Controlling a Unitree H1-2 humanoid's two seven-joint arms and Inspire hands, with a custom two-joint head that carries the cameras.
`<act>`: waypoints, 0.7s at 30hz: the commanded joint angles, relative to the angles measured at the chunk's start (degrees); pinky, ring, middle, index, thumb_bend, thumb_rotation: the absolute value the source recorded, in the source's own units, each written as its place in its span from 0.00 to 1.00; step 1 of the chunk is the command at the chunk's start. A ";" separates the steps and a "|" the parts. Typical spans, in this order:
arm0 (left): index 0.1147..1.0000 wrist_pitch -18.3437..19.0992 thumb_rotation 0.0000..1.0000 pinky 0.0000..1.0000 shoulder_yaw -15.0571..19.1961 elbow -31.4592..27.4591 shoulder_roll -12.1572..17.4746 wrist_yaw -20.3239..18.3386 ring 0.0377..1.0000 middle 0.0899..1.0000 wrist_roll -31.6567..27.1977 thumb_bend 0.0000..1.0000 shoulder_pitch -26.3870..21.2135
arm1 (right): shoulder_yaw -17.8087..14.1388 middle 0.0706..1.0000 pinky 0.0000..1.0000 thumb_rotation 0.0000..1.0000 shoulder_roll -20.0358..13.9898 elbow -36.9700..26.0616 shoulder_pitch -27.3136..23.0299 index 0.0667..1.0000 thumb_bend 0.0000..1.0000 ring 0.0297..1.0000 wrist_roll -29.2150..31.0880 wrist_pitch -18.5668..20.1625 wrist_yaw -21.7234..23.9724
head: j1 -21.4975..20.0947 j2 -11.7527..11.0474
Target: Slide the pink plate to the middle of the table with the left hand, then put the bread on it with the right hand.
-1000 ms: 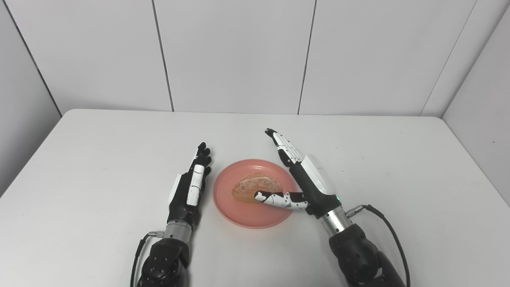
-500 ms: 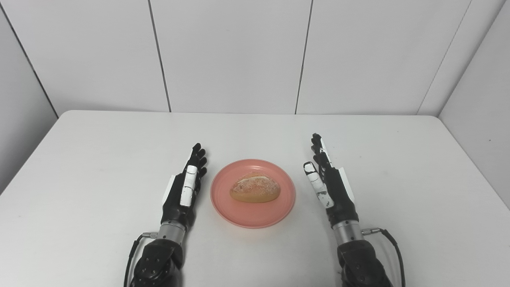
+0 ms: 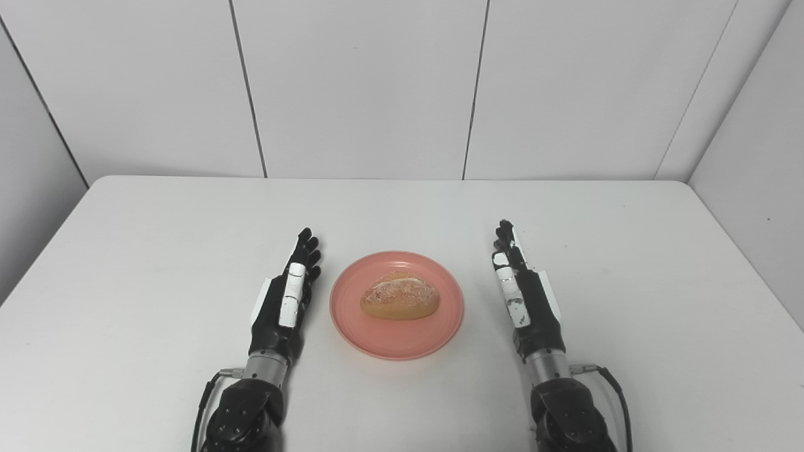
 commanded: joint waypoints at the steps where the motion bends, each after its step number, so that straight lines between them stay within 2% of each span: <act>1: 1.00 -1.78 1.00 1.00 0.20 -1.34 0.40 -0.56 1.00 1.00 -0.26 0.73 -1.55 | -0.01 1.00 1.00 1.00 0.04 -0.34 -3.10 1.00 0.62 1.00 1.21 -0.20 0.96 | 0.13 0.19; 8: 1.00 -1.59 1.00 1.00 0.30 -1.78 0.66 -1.22 1.00 1.00 -0.63 0.72 -1.58 | 0.54 1.00 1.00 0.98 -0.63 0.55 -3.76 1.00 0.69 1.00 2.53 0.40 3.01 | 0.47 1.18; 21: 1.00 -0.60 1.00 1.00 0.36 -2.58 0.41 -0.92 1.00 1.00 -0.24 0.73 -1.50 | 0.44 1.00 1.00 0.93 -1.10 1.28 -4.71 1.00 0.69 1.00 5.26 0.98 6.12 | 0.68 2.19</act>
